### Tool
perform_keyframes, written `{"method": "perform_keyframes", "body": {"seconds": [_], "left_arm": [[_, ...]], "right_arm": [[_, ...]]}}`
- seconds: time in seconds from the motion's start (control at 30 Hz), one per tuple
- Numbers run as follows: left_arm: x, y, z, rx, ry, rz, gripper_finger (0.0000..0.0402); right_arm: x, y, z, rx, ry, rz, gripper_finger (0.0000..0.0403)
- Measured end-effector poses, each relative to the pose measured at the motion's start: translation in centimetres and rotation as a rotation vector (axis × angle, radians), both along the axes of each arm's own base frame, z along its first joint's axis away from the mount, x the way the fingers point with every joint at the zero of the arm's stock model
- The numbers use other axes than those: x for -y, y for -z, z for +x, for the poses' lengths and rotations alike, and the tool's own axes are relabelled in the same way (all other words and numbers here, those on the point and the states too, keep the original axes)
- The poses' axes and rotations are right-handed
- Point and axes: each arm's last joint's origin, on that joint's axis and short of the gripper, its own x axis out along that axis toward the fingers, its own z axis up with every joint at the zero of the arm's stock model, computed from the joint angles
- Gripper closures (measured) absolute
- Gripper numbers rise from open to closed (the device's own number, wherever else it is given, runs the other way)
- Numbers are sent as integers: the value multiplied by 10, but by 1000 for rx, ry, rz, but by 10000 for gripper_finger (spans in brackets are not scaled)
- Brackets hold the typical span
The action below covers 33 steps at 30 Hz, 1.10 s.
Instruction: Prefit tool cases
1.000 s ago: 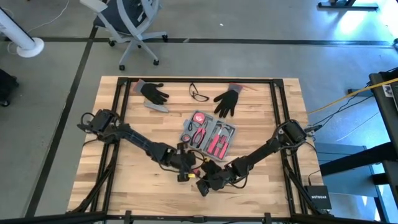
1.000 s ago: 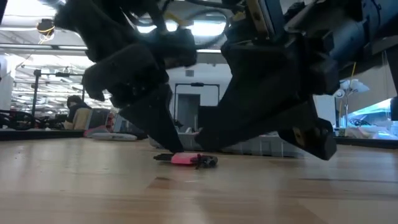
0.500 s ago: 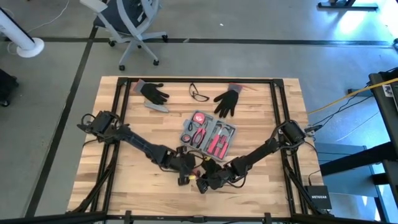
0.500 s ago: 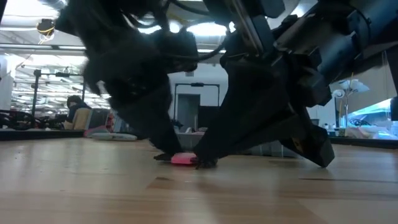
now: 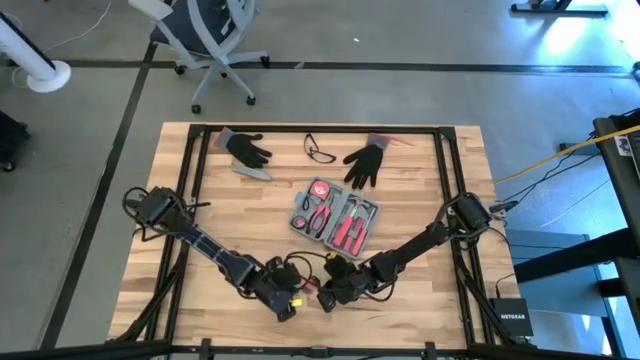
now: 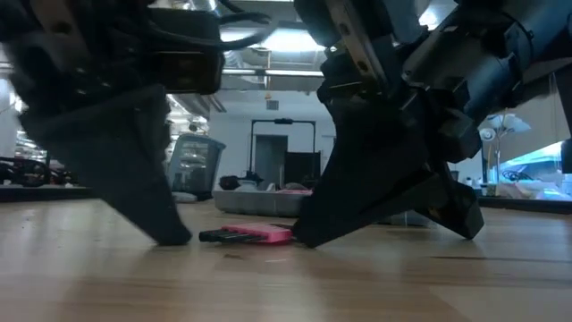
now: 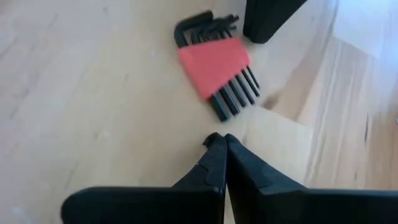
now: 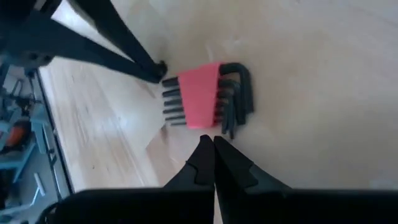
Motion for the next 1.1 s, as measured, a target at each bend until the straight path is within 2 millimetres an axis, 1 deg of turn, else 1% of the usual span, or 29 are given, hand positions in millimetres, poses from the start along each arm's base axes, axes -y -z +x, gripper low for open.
{"method": "perform_keyframes", "body": {"seconds": [0.07,0.17,0.23,0.3,0.37,0.43,0.53,0.7,0.83,1.0,1.1], "left_arm": [[3,0,-2,-6,-6,-1,402],[3,-7,-4,-6,-41,-22,402],[3,-17,-4,20,-44,-26,401],[3,-31,-1,85,-23,-2,401],[2,-39,3,125,0,24,402],[0,-35,6,120,7,48,401],[-3,-26,11,117,3,67,401],[-13,-10,19,82,4,119,401],[-18,-11,23,89,0,131,401],[-20,-10,24,87,32,152,401],[-19,-14,23,96,38,148,401]], "right_arm": [[-2,-3,2,5,-33,3,403],[-5,-8,5,1,-121,-4,403],[-5,-13,4,-2,-160,-23,403],[-4,-20,2,1,-190,-41,403],[-3,-27,0,4,-207,-58,403],[-2,-32,-2,-6,-232,-82,403],[-1,-34,-5,-26,-266,-112,403],[-1,-41,-4,4,-292,-119,403],[-1,-41,-5,-2,-300,-115,403],[-2,-43,-5,2,-304,-108,403],[-2,-43,-5,4,-304,-108,403]]}}
